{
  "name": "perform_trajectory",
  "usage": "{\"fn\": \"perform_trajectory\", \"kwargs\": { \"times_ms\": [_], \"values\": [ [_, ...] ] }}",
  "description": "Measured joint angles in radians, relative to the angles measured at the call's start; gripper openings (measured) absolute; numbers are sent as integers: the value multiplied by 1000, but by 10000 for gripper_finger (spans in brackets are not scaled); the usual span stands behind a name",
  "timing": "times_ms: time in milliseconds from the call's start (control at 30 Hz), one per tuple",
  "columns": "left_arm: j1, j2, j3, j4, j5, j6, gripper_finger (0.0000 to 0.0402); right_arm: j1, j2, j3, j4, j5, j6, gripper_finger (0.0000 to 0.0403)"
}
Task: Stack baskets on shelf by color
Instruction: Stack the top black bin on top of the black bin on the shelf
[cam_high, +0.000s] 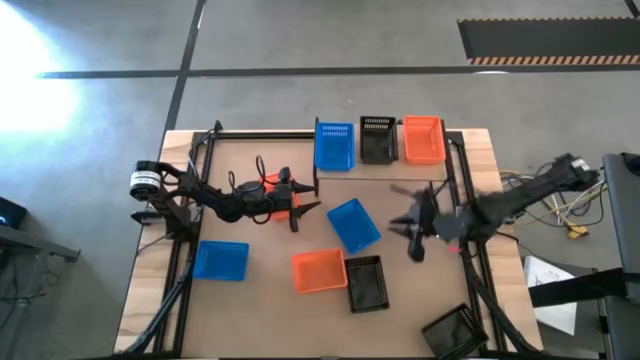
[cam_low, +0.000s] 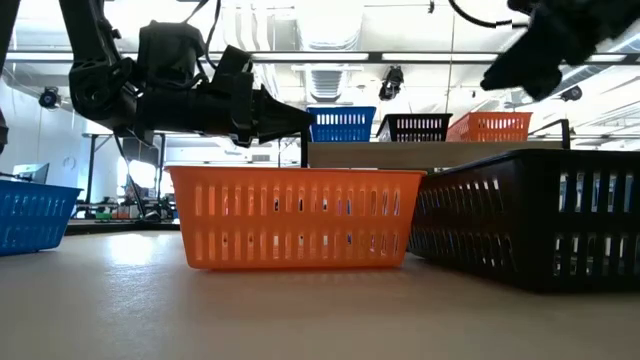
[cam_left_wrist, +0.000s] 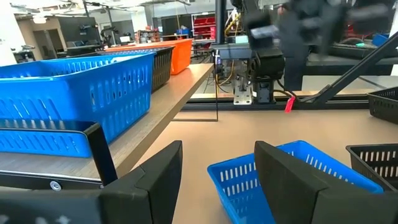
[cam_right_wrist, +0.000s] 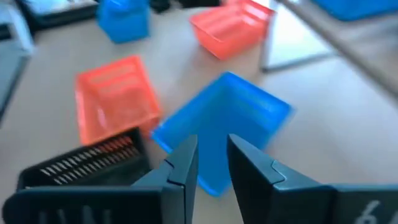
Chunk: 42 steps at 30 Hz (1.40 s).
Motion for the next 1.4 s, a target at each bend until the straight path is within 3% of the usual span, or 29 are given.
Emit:
{"fn": "perform_trajectory", "kwargs": {
  "times_ms": [100, 267, 367, 467, 567, 667, 800, 1067, 1400],
  "values": [
    [0, 0, 1, 0, 0, 0, 185, 64, 55, -108, 272, 3, -22, 71],
    [0, 0, 15, 1, 0, 0, 185, 63, 192, -216, 728, -4, -26, 68],
    [0, 0, 24, 1, -1, 0, 185, 41, 270, -222, 834, -2, -80, 73],
    [0, 0, 31, 0, -1, 0, 185, 38, 327, -147, 749, 4, -177, 79],
    [0, 0, 33, -1, -1, -1, 185, 40, 364, -14, 528, 4, -251, 83],
    [0, 0, 33, -10, -1, -21, 185, 40, 410, 152, 202, -5, -218, 84],
    [0, 0, 33, -18, -1, -26, 185, 58, 516, 348, -133, -105, -104, 84],
    [-1, 0, 33, -40, -1, -65, 185, 186, 795, 630, -238, -218, 39, 84],
    [-20, 1, 32, -139, 3, -133, 185, 304, 1093, 959, -635, -238, 272, 84]
  ]
}}
